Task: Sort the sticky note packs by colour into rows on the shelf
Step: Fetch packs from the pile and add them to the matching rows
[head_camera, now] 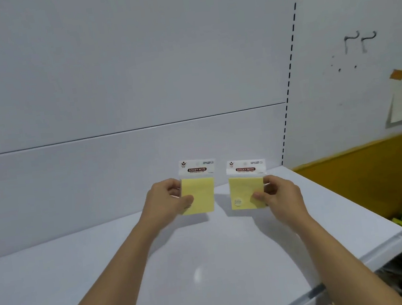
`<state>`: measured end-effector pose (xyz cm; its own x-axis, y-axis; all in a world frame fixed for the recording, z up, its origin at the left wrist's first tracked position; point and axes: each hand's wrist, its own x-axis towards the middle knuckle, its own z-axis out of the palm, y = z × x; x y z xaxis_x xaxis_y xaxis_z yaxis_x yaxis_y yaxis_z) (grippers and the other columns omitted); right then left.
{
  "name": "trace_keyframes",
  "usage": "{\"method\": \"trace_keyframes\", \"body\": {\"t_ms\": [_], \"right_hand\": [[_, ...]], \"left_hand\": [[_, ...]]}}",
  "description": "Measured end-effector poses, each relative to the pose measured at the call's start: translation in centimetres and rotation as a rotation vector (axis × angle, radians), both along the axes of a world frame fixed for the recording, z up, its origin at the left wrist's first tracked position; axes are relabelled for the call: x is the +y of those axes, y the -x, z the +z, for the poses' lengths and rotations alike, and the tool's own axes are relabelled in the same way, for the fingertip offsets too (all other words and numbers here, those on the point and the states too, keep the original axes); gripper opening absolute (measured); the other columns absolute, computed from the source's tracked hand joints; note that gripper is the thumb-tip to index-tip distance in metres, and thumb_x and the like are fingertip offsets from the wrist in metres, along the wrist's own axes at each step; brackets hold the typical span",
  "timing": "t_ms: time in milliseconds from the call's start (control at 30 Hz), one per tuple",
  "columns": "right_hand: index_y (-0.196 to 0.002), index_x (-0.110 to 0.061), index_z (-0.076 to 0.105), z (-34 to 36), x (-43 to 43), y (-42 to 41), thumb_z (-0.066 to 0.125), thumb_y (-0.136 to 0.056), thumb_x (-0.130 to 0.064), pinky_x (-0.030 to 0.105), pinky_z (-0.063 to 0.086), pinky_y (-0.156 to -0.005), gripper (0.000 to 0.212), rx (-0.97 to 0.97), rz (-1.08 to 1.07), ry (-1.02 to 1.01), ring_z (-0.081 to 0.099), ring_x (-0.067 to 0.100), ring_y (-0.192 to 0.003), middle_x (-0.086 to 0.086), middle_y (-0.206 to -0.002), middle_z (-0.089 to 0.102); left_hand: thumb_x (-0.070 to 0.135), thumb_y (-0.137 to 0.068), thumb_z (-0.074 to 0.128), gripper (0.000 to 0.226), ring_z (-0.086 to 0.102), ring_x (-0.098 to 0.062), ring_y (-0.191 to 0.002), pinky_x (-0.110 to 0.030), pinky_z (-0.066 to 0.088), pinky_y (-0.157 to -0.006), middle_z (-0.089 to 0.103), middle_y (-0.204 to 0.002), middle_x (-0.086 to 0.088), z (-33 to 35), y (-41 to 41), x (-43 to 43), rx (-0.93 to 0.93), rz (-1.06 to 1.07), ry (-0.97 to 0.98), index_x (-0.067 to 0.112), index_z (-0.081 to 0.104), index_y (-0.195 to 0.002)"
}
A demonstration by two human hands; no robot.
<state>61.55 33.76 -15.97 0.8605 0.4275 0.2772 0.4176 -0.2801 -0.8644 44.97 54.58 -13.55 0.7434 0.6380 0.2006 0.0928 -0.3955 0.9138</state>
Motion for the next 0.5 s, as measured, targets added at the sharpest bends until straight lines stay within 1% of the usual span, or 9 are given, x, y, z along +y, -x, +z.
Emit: {"method": "trace_keyframes", "body": {"t_ms": [133,200,267,333,400,500], "right_hand": [[-0.093,-0.020,0.068,2.9,2.0,0.5,0.077,-0.076,-0.014,0.033,0.052,-0.070,0.021,-0.027,0.065,-0.048,0.068,0.023,-0.079,0.004,-0.084,0.071],[-0.091,-0.023,0.068,4.5,3.3,0.9,0.078,-0.076,-0.012,0.034,0.053,-0.069,0.021,-0.046,0.092,-0.089,0.068,0.026,-0.077,0.004,-0.082,0.070],[-0.086,-0.027,0.066,6.1,4.7,1.5,0.079,-0.075,-0.011,0.039,0.056,-0.073,0.023,-0.067,0.115,-0.126,0.067,0.027,-0.075,0.003,-0.079,0.068],[-0.088,-0.025,0.069,7.3,6.1,2.2,0.079,-0.075,-0.012,0.044,0.056,-0.076,0.021,-0.089,0.147,-0.146,0.067,0.027,-0.076,0.004,-0.080,0.069],[-0.092,-0.023,0.070,8.3,7.6,3.0,0.078,-0.075,-0.013,0.045,0.057,-0.077,0.022,-0.110,0.186,-0.154,0.068,0.027,-0.077,0.005,-0.082,0.070],[-0.093,-0.024,0.070,9.3,10.2,4.6,0.078,-0.075,-0.014,0.044,0.057,-0.077,0.022,-0.132,0.250,-0.164,0.068,0.028,-0.078,0.006,-0.084,0.071]], "left_hand": [[0.001,-0.071,0.076,0.020,0.067,-0.019,-0.061,-0.034,0.056,-0.065,0.072,-0.077,-0.011,2.0,1.5,1.6,-0.069,0.060,-0.022,0.012,0.068,-0.087],[0.001,-0.071,0.077,0.021,0.067,-0.019,-0.060,-0.037,0.056,-0.068,0.071,-0.077,-0.013,3.2,2.5,2.5,-0.113,0.086,-0.018,0.009,0.068,-0.088],[0.000,-0.071,0.078,0.022,0.065,-0.019,-0.059,-0.039,0.056,-0.068,0.070,-0.075,-0.014,4.3,3.7,3.6,-0.136,0.104,-0.022,0.006,0.068,-0.090],[-0.001,-0.071,0.079,0.023,0.064,-0.021,-0.060,-0.040,0.057,-0.069,0.070,-0.076,-0.015,5.3,5.3,4.6,-0.152,0.134,-0.035,0.004,0.068,-0.091],[-0.001,-0.071,0.079,0.023,0.064,-0.023,-0.062,-0.041,0.057,-0.070,0.070,-0.077,-0.016,5.9,7.1,5.7,-0.167,0.178,-0.051,0.005,0.068,-0.091],[-0.001,-0.071,0.079,0.023,0.064,-0.023,-0.062,-0.040,0.057,-0.069,0.070,-0.077,-0.015,6.6,10.4,7.1,-0.179,0.250,-0.068,0.007,0.068,-0.091]]}}
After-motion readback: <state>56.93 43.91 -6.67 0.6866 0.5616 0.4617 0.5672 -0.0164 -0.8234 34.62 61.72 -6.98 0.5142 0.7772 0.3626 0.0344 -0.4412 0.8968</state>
